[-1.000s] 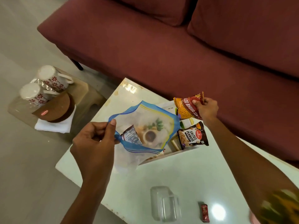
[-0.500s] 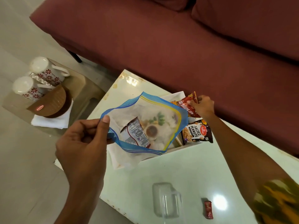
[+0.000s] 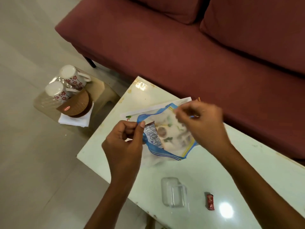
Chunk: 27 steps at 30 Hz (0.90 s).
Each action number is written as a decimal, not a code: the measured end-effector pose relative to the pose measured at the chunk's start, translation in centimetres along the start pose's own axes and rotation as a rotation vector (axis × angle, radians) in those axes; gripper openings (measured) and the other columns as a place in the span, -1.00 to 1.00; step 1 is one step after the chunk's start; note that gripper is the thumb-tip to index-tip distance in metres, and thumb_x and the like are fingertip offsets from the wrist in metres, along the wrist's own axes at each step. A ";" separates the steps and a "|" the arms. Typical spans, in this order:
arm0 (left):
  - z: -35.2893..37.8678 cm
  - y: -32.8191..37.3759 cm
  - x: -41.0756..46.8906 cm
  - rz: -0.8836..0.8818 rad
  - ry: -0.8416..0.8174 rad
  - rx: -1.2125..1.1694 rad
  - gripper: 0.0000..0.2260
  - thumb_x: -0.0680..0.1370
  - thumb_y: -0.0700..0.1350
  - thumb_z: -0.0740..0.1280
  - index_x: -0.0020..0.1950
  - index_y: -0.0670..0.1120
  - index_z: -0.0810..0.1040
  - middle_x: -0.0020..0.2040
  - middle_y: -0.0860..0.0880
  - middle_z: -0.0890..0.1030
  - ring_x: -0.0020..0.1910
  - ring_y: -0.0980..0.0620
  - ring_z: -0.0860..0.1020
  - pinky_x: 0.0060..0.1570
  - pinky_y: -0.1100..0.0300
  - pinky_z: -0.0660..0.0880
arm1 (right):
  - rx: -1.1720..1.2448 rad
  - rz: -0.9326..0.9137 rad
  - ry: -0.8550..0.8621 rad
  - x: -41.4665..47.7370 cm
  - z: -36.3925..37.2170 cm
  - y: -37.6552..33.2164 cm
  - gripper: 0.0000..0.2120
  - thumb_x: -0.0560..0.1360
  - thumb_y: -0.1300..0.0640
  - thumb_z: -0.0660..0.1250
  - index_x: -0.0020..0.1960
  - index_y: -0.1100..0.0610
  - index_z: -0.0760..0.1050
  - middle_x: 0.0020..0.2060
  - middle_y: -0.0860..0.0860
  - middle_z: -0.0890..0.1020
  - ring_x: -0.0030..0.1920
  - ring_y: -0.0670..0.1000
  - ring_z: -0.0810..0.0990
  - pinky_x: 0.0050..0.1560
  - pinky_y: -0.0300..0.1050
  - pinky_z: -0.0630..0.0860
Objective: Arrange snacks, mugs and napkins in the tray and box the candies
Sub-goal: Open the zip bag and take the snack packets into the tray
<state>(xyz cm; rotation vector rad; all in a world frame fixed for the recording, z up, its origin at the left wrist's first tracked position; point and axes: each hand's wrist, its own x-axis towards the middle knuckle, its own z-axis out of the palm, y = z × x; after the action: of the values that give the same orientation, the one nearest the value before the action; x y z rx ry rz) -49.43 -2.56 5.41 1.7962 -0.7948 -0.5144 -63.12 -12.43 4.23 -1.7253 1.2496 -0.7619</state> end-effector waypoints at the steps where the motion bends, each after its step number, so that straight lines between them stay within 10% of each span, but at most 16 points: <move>1: -0.2 0.3 -0.4 0.026 -0.030 0.011 -0.90 0.38 0.00 0.35 -0.25 0.00 0.51 -0.32 0.17 0.58 -0.28 0.24 0.62 -0.45 0.41 0.52 | -0.152 0.022 -0.233 -0.3 0.7 -0.1 -0.92 0.41 0.12 0.39 -0.14 0.11 0.61 -0.29 -0.08 0.66 -0.24 -0.11 0.64 -0.23 -0.27 0.52; 8: -1.2 1.6 -2.5 0.090 -0.137 -0.008 -0.92 0.41 -0.08 0.36 -0.17 -0.06 0.53 -0.28 0.16 0.58 -0.21 0.21 0.61 -0.36 0.44 0.53 | -0.976 -0.361 -1.073 -1.7 7.2 6.1 -0.68 0.46 0.13 0.34 0.14 0.28 0.47 0.16 0.21 0.52 0.19 0.18 0.47 0.18 0.00 0.41; 16: -3.2 1.6 -3.9 0.091 -0.164 -0.010 -0.88 0.39 -0.05 0.36 -0.18 -0.09 0.55 -0.29 0.10 0.60 -0.22 0.14 0.62 -0.33 0.44 0.54 | -1.461 -0.624 -0.973 -4.7 9.2 11.1 -0.30 0.47 -0.07 0.28 0.43 0.30 0.15 0.45 0.31 0.16 0.45 0.35 0.06 0.44 0.25 -0.03; 22: -3.8 1.7 -4.6 0.070 -0.145 -0.018 -0.86 0.40 -0.07 0.37 -0.17 -0.14 0.57 -0.31 0.01 0.62 -0.28 0.09 0.63 -0.33 0.38 0.56 | -1.532 -0.586 -0.965 -4.9 8.4 11.2 -0.62 0.53 0.23 0.23 0.31 0.34 0.34 0.34 0.31 0.36 0.37 0.37 0.25 0.33 0.22 0.31; 27: -3.9 2.3 -4.8 0.077 -0.137 -0.036 -0.89 0.39 -0.05 0.36 -0.17 -0.08 0.55 -0.30 0.08 0.61 -0.28 0.10 0.62 -0.33 0.39 0.56 | -1.252 -0.412 -1.081 -5.6 7.2 11.5 -0.49 0.46 -0.10 0.27 0.30 0.17 0.40 0.42 0.19 0.25 0.44 0.27 0.12 0.34 0.27 0.28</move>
<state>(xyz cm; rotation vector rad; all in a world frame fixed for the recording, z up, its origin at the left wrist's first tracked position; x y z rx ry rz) -50.74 2.90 8.83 1.7034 -0.9393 -0.6025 -63.73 -6.63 -9.26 -2.7666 0.5039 0.9792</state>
